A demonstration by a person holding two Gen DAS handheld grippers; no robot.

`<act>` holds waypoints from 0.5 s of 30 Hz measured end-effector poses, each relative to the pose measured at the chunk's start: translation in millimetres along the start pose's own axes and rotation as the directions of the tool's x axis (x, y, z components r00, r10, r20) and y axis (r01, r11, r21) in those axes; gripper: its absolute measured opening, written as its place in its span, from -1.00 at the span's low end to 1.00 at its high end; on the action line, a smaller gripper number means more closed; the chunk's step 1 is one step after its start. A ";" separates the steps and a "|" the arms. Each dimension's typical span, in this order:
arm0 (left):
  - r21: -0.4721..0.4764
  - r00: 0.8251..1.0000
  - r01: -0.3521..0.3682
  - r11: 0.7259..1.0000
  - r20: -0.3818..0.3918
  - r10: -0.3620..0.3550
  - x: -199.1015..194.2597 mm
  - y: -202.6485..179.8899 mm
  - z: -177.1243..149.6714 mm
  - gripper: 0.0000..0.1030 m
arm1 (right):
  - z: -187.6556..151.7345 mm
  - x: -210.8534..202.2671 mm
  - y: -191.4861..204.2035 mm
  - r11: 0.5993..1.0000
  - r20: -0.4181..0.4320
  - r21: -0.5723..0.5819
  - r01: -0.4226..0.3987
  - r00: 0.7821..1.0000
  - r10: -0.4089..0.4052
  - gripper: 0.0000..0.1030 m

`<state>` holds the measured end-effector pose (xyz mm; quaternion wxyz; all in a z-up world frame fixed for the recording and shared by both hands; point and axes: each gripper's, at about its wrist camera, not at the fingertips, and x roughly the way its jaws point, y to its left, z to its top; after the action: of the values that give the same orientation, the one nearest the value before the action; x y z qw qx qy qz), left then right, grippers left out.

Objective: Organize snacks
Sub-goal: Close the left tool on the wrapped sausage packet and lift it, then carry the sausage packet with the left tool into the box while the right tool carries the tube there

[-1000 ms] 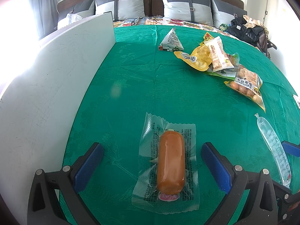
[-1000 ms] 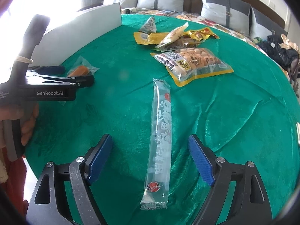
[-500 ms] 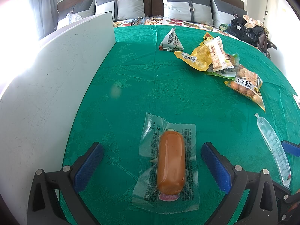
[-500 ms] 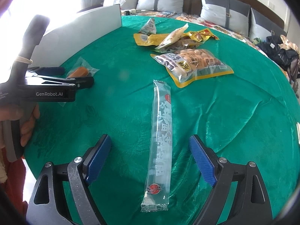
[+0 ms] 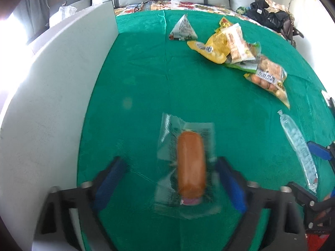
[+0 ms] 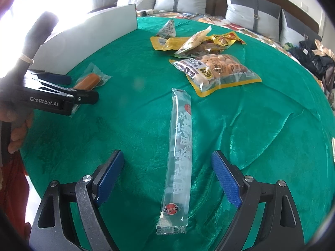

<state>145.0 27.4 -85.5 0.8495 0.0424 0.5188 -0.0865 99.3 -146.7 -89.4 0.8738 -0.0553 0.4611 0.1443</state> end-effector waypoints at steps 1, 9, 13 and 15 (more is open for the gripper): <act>0.004 1.000 -0.006 1.000 0.003 0.006 -3.5 0.6 2.0 -0.12 | 0.0 0.2 -0.2 1.000 0.000 0.000 0.000 1.000 0.000 0.72; -0.142 0.990 0.137 0.980 0.028 -0.135 -16.7 18.7 -17.4 -0.27 | 0.3 -16.5 -20.5 0.984 0.026 0.132 -0.122 0.992 0.120 0.65; -0.173 0.983 0.184 0.968 0.050 -0.177 -24.6 19.4 -29.2 -0.27 | 7.1 -18.4 -60.4 0.909 0.042 0.377 -0.175 0.984 0.172 0.65; -0.177 0.979 0.203 0.963 0.059 -0.195 -29.8 18.5 -29.8 -0.27 | 15.7 -12.3 -62.3 0.907 -0.007 0.393 -0.151 0.986 0.167 0.66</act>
<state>109.1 53.4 -73.0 0.8472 -0.0894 0.5086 -0.1245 124.0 -204.9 -72.6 0.8431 0.1553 0.5009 0.1188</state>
